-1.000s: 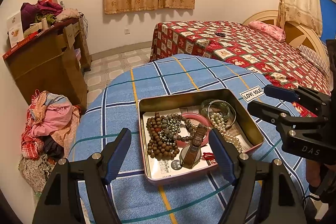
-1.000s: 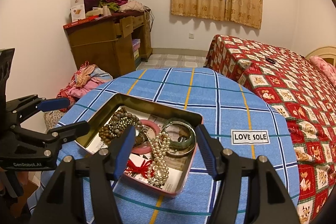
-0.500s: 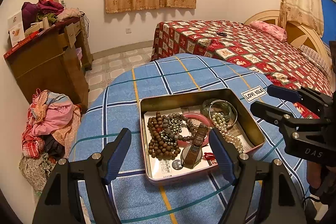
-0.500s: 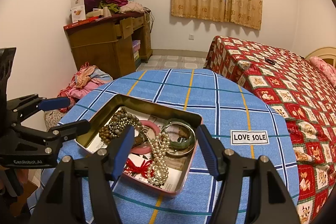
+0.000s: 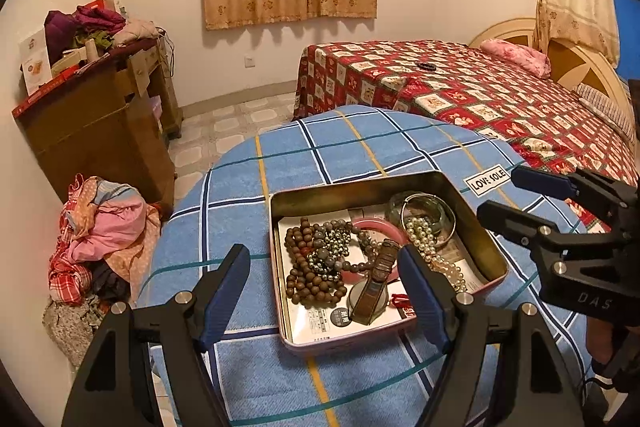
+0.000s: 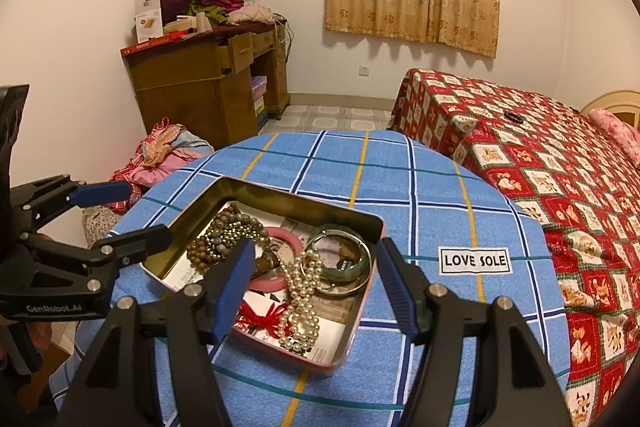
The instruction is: Organize jewelry
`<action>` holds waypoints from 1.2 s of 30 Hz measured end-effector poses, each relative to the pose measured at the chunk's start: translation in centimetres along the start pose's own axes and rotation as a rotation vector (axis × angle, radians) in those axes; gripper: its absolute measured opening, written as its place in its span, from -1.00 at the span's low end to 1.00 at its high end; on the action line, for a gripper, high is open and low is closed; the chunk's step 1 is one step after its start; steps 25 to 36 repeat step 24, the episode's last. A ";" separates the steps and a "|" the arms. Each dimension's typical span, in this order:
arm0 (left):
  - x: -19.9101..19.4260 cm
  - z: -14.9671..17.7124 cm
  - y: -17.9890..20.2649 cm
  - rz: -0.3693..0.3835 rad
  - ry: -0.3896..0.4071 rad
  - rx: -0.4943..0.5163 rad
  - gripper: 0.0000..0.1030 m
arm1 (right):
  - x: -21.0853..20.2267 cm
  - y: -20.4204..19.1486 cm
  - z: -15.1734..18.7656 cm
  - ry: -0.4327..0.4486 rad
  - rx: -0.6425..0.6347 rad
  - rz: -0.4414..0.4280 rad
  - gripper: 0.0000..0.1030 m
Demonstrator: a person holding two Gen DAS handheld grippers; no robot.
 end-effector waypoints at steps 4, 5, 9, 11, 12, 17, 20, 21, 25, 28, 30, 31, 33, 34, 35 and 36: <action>0.0 -0.1 -0.3 -0.010 0.009 -0.014 0.52 | -0.2 0.1 -0.2 0.000 -0.007 -0.002 0.28; 0.1 -0.1 -0.3 -0.011 0.007 -0.020 0.55 | -0.2 0.1 -0.1 0.000 -0.008 -0.003 0.28; 0.1 -0.2 -0.5 -0.031 0.013 -0.024 0.61 | -0.1 0.0 0.0 -0.003 -0.016 -0.006 0.28; 0.1 -0.2 -0.6 -0.032 0.014 -0.027 0.63 | 0.1 -0.2 0.2 -0.005 -0.017 -0.007 0.28; 0.0 -0.2 -0.6 -0.035 0.015 -0.025 0.63 | 0.1 -0.1 0.2 -0.005 -0.018 -0.007 0.28; 0.0 0.0 -0.5 -0.018 0.017 -0.019 0.65 | 0.2 -0.2 0.3 -0.005 -0.017 -0.005 0.28; 0.0 0.2 -0.2 -0.001 0.019 -0.016 0.65 | 0.3 0.0 0.3 -0.003 -0.014 -0.003 0.28; 0.0 0.2 -0.1 0.003 0.019 -0.016 0.65 | 0.3 0.0 0.3 -0.002 -0.015 -0.002 0.28; -0.2 0.3 0.0 0.004 0.026 -0.008 0.65 | 0.3 0.5 0.3 -0.002 -0.009 0.005 0.32; -0.2 0.3 0.0 0.004 0.026 -0.008 0.65 | 0.3 0.5 0.3 -0.002 -0.009 0.005 0.32; -0.2 0.3 0.0 0.004 0.026 -0.008 0.65 | 0.3 0.5 0.3 -0.002 -0.009 0.005 0.32; -0.2 0.3 0.0 0.004 0.026 -0.008 0.65 | 0.3 0.5 0.3 -0.002 -0.009 0.005 0.32; -0.2 0.3 0.0 0.004 0.026 -0.008 0.65 | 0.3 0.5 0.3 -0.002 -0.009 0.005 0.32; -0.2 0.3 0.0 0.004 0.026 -0.008 0.65 | 0.3 0.5 0.3 -0.002 -0.009 0.005 0.32; -0.2 0.3 0.0 0.004 0.026 -0.008 0.65 | 0.3 0.5 0.3 -0.002 -0.009 0.005 0.32; -0.2 0.3 0.0 0.004 0.026 -0.008 0.65 | 0.3 0.5 0.3 -0.002 -0.009 0.005 0.32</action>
Point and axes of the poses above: each gripper's, at about its wrist camera, not at the fingertips, and x roughly the way its jaws point, y to its right, z to its underside, the point moved 6 cm from there along x, roughly the way its jaws point, and after that the axes turned 1 degree about -x, right-handed, at the moved point
